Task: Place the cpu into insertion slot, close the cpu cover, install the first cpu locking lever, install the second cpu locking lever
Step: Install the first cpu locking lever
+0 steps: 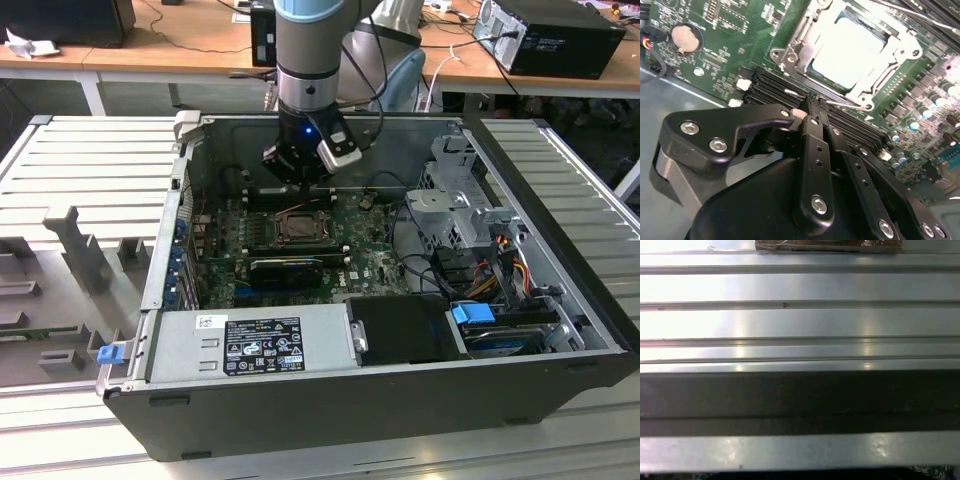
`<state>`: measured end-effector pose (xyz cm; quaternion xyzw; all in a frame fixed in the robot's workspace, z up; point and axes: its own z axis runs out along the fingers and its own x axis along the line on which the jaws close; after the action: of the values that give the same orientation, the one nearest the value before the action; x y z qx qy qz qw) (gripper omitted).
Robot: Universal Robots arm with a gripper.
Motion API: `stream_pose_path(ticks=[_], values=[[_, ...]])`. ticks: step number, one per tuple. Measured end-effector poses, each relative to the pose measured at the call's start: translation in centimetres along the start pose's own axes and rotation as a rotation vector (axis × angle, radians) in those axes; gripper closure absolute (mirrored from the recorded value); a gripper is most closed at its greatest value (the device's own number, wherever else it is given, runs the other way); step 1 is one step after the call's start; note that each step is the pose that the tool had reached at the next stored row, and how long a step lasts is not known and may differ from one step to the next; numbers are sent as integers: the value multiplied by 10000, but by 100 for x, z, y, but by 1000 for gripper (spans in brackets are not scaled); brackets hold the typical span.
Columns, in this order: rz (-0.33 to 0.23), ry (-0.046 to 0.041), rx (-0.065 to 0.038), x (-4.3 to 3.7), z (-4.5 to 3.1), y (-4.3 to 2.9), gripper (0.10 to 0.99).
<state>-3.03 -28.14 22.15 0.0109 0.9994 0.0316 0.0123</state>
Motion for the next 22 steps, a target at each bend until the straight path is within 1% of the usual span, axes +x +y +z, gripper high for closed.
stream_pose_path(ticks=[3, 5, 9, 16, 21, 22], values=[[-3, 0, -1, -32, 15, 1, 980], [-27, 1, -3, -37, 25, 0, 980], [-394, 25, -12, -54, 54, 6, 980], [-699, 44, -19, -69, 88, 6, 980], [-848, 56, -18, -78, 145, 3, 980], [-855, 55, 1, -79, 153, 2, 980]])
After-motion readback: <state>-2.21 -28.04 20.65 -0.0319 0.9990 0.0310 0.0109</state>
